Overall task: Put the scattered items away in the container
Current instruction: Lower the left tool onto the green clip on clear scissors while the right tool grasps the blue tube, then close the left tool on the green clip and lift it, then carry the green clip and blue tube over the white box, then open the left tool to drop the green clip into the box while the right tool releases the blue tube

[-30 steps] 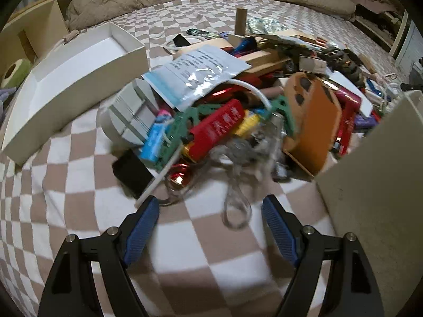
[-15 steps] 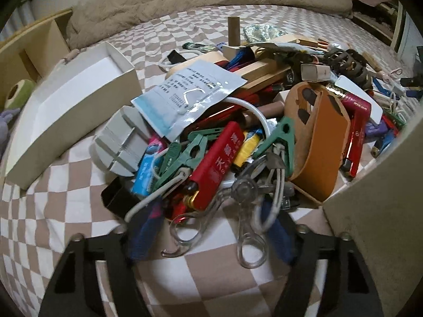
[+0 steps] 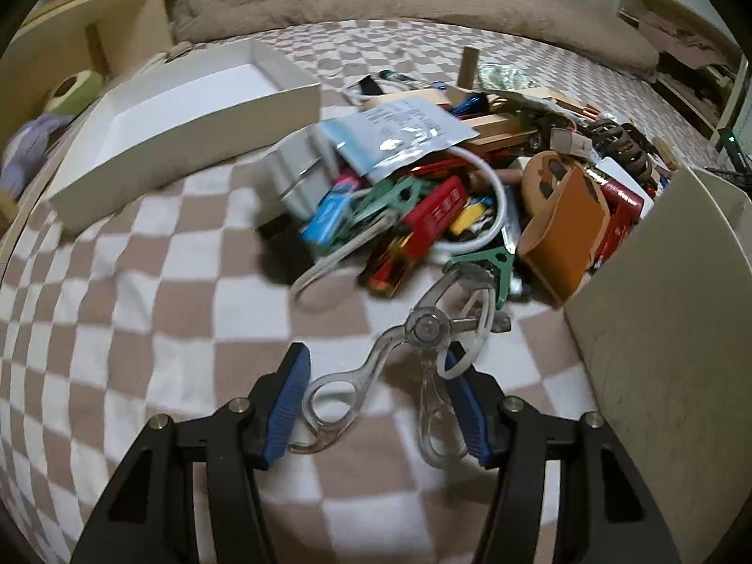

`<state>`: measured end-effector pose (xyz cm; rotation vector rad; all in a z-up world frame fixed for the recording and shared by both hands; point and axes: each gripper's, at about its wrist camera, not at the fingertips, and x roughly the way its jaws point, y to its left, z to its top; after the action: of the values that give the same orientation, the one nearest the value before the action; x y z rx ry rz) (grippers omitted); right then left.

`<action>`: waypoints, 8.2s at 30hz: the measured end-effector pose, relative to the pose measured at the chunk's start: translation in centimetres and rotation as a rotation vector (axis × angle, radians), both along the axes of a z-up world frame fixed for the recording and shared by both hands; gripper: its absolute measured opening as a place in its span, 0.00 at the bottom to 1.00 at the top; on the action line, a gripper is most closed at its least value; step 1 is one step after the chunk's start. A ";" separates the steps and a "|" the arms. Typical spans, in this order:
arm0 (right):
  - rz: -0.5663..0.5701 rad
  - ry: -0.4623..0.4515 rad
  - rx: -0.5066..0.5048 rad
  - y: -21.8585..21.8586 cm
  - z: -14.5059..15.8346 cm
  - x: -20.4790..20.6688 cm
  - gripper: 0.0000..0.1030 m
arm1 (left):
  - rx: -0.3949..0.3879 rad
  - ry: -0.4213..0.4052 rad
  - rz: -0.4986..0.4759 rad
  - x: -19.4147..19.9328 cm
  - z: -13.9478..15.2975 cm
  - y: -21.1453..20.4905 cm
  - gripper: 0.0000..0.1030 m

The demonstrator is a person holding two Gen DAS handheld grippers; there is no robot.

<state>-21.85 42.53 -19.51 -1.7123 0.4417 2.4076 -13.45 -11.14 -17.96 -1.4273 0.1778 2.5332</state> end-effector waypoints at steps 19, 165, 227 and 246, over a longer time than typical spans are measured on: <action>-0.020 -0.055 0.071 4.1 -0.6 1.5 1.00 | -0.250 0.075 -0.033 2.5 -1.0 1.2 0.81; 0.313 0.299 -0.162 -4.3 14.3 13.9 0.81 | 0.210 0.185 -0.004 5.1 15.3 2.4 0.06; 0.737 0.176 -0.293 -18.3 14.4 21.8 0.81 | -0.329 -0.036 -0.025 4.7 8.0 19.4 0.06; 0.744 0.165 -0.293 -18.8 14.1 21.6 0.81 | -0.387 0.019 -0.024 5.3 8.0 19.5 0.46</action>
<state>-0.29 23.74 -5.37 -2.0865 0.1960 3.1441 -8.13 8.39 -10.00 -1.5148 0.7173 2.5905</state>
